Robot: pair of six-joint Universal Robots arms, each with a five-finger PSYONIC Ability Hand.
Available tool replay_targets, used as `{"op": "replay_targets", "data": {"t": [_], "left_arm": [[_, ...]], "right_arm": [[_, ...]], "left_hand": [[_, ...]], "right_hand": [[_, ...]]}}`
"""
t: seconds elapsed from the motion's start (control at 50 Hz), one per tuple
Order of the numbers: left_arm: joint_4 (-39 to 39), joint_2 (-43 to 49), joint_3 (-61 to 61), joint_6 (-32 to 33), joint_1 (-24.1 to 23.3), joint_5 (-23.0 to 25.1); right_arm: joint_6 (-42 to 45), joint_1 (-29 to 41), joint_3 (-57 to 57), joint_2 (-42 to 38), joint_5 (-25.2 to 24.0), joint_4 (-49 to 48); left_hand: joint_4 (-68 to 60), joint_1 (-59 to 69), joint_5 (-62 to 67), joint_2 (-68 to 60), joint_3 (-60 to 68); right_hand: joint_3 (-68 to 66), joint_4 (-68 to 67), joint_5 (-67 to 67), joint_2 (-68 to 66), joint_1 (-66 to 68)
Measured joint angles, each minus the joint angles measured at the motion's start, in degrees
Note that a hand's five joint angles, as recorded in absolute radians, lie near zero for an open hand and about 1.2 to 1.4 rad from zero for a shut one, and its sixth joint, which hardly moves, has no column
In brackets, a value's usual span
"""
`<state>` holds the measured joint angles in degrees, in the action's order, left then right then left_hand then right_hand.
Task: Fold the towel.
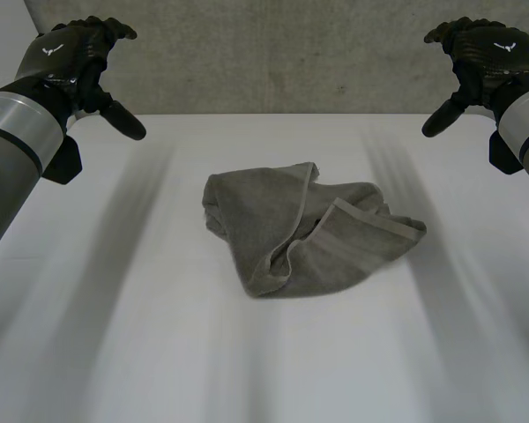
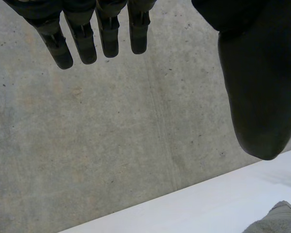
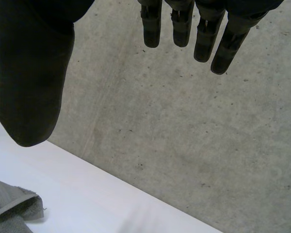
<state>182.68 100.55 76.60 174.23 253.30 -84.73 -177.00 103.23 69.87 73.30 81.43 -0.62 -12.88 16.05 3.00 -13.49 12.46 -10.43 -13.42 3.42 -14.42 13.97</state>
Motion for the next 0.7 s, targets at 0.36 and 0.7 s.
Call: {"op": "replay_targets", "data": {"t": [0.36,0.7], "left_arm": [[6.65,6.15,-1.49,9.09,-1.46,21.25],[7.44,27.79,-10.51,24.76,-2.77,37.54]], "right_arm": [[2.75,-0.40,0.67,-1.81,-12.58,3.23],[25.65,0.14,-0.09,-17.94,-17.70,10.73]], "left_hand": [[0.00,0.00,0.00,0.01,0.00],[0.00,0.00,0.00,0.03,0.00]], "right_hand": [[0.00,0.00,0.00,0.00,0.00],[0.00,0.00,0.00,0.00,0.00]]}}
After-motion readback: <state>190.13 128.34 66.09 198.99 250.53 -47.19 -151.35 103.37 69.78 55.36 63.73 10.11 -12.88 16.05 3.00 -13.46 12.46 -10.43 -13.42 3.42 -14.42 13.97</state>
